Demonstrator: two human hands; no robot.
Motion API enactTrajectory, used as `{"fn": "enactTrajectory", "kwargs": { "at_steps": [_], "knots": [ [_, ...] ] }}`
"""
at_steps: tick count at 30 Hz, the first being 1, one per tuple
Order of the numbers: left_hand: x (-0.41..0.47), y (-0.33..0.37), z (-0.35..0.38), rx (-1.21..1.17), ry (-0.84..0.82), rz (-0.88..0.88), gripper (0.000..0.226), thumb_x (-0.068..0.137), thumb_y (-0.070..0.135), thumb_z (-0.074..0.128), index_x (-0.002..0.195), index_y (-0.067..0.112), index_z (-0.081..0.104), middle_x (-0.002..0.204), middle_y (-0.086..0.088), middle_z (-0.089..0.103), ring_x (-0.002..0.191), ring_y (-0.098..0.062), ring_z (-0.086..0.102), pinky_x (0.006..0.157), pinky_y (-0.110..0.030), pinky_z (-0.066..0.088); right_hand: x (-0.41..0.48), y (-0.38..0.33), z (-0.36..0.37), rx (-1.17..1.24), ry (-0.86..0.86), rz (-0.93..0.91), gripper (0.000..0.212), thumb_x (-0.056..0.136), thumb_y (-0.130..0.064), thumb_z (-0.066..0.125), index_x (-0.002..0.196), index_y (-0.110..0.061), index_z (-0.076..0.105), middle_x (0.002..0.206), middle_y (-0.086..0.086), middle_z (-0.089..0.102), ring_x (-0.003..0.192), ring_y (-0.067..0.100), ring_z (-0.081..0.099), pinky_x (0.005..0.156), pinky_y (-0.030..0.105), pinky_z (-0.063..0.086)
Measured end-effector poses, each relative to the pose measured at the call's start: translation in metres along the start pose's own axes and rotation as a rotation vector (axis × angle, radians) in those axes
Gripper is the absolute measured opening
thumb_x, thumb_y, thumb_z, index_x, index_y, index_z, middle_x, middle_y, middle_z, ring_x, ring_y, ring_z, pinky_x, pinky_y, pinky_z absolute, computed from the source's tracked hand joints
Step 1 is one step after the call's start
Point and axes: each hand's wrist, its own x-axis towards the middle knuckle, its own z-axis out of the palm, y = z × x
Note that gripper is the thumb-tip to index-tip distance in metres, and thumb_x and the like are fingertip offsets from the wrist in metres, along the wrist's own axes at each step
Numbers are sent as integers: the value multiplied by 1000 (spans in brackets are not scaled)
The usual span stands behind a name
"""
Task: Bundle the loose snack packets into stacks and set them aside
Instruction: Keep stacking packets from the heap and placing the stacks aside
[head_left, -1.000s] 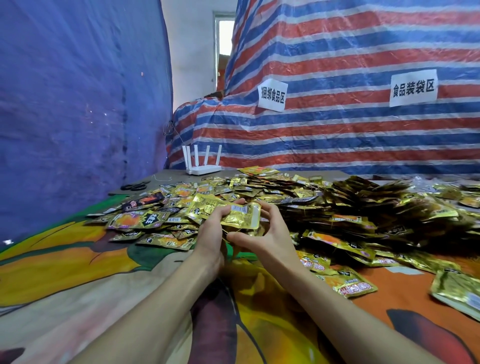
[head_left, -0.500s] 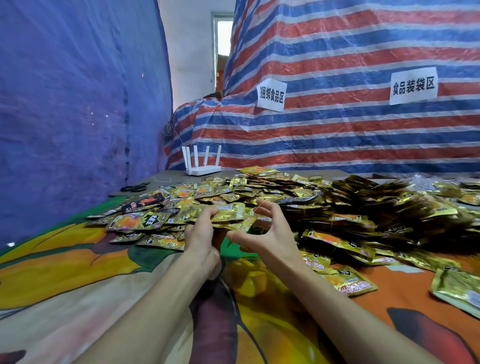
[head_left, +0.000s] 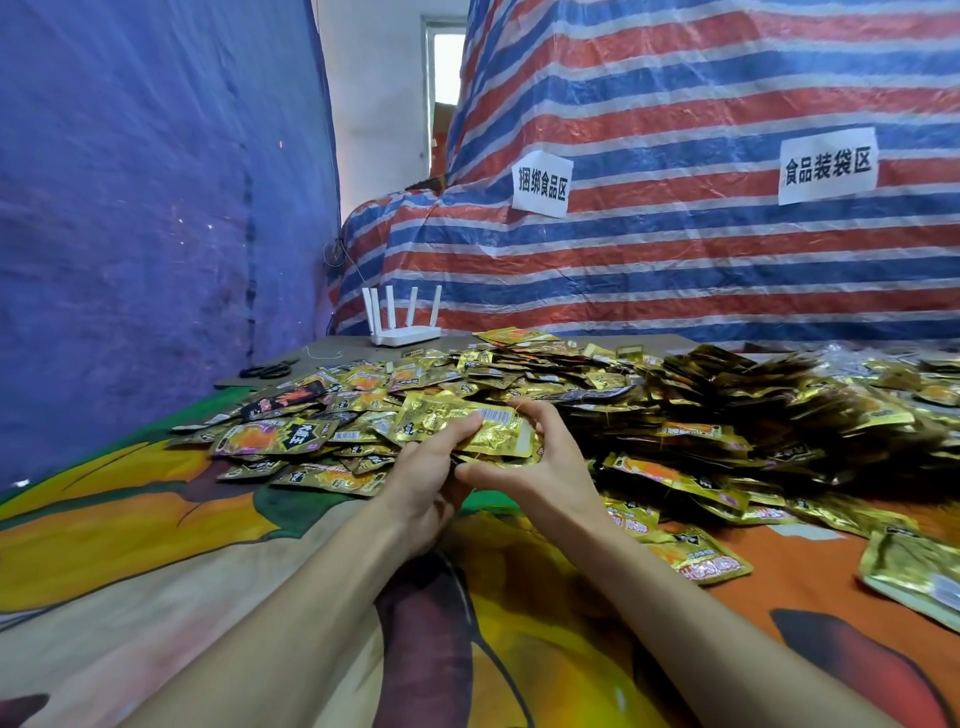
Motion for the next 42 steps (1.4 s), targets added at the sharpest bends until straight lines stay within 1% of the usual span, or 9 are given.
{"fn": "enactTrajectory", "kwargs": {
  "at_steps": [4,7,14,21,25,32,35,39,42],
  "knots": [
    [-1,2,-1,25,-5,-24,20,90,14,69,99,-3,72,102,-20,74,77,-30,73,64,-34,61,3,3,-3,-12,-64,110,91,56,-26,99,131,-24,48,115,-2,63,96,8,67,62,11,50],
    [-2,3,-4,77,-23,-63,31,88,13,68,111,-7,69,108,-26,70,81,-32,69,65,-35,60,7,1,-9,-97,-131,156,100,44,-41,95,132,-27,51,117,-4,62,98,9,67,67,16,52],
    [4,4,-9,146,35,-107,30,81,5,70,108,-7,68,97,-24,69,77,-35,67,66,-40,57,6,5,-11,-310,-184,145,79,51,-51,94,120,-29,63,94,-14,70,72,-9,65,54,5,42],
    [8,-1,-11,189,152,-84,32,73,-1,77,102,-4,63,65,-16,66,45,-30,62,46,-33,51,3,4,0,-673,-25,39,93,52,-73,83,134,-35,58,115,-6,57,108,15,57,83,31,49],
    [8,0,-10,227,139,-91,67,73,3,79,133,-3,52,114,-31,65,68,-38,67,56,-39,54,3,4,-4,-556,-52,88,95,55,-70,84,135,-28,55,91,-17,53,84,3,56,63,20,40],
    [10,2,-12,298,152,-90,67,73,14,80,133,0,53,109,-27,67,72,-36,65,59,-38,52,5,7,-2,-384,-4,87,97,52,-63,88,136,-29,56,99,-12,62,86,1,61,62,18,43],
    [8,1,-11,330,148,-70,55,76,15,78,123,-6,57,85,-20,65,63,-32,65,61,-44,57,5,8,0,-299,0,62,98,52,-59,89,139,-32,54,104,-14,64,91,1,63,69,20,49],
    [6,-3,-9,352,126,-69,50,75,19,80,113,-6,59,77,-15,60,58,-25,61,52,-30,47,6,9,-2,-149,31,57,82,61,-41,94,134,-29,59,107,-9,67,97,7,66,75,24,54],
    [8,2,-10,282,141,-28,60,76,11,79,127,-10,56,106,-27,67,71,-33,68,54,-34,52,6,6,-2,-189,-71,26,79,62,-39,95,132,-29,60,120,-7,58,104,2,59,74,11,50]
  ]
}}
